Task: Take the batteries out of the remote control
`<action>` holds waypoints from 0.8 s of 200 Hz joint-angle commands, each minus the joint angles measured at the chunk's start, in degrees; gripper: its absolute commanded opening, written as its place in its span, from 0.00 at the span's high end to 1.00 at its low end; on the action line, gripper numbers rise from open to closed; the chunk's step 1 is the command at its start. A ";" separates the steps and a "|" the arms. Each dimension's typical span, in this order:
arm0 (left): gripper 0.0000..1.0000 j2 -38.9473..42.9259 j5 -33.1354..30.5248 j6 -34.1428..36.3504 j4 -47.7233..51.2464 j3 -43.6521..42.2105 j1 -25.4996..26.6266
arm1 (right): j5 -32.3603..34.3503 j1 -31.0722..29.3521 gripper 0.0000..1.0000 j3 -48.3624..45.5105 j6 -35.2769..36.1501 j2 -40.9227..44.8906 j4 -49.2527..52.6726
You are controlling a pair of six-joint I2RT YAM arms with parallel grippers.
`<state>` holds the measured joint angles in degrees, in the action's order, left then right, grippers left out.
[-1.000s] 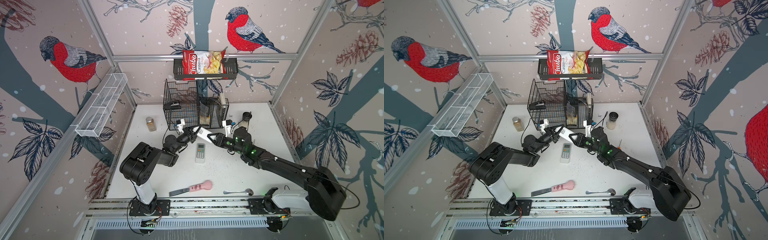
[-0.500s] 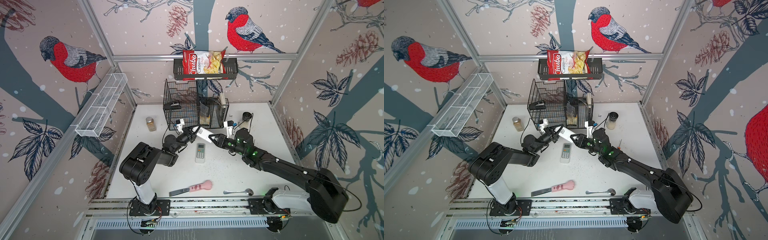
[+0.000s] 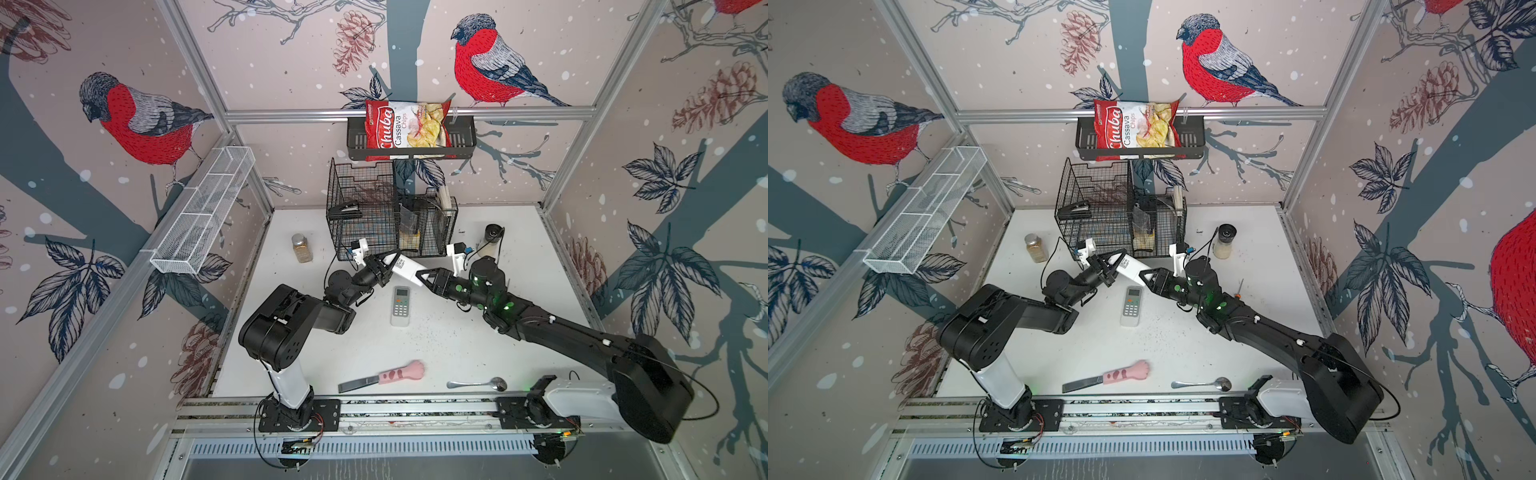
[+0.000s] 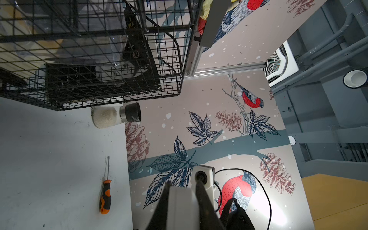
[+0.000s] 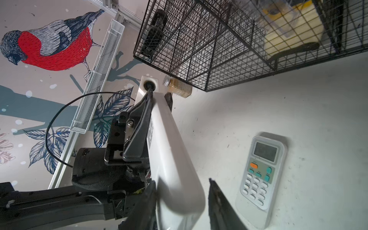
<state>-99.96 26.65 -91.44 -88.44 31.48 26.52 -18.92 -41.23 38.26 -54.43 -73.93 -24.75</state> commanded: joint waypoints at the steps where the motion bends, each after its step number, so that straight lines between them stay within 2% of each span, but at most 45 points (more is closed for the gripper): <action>1: 1.00 -0.33 -0.46 -0.46 -11.81 0.05 0.09 | -2.50 0.01 0.58 -0.27 -2.89 -0.98 -4.66; 38: 1.00 -1.11 -0.89 -0.83 -13.76 -0.33 0.11 | -2.79 -0.15 0.63 -2.08 -6.83 -1.90 -10.27; 75: 1.00 -1.21 -0.85 -0.69 -14.25 -0.26 0.11 | -1.01 -0.42 0.67 -2.92 -8.09 -1.05 -10.75; 160: 1.00 -0.69 -0.86 -0.56 -14.30 -0.37 0.20 | -0.57 -0.38 0.65 -2.23 -8.80 -2.62 -11.63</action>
<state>-101.03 26.28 -91.68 -89.71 31.14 26.65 -19.86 -41.60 35.42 -62.94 -76.05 -33.50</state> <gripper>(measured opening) 0.188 0.354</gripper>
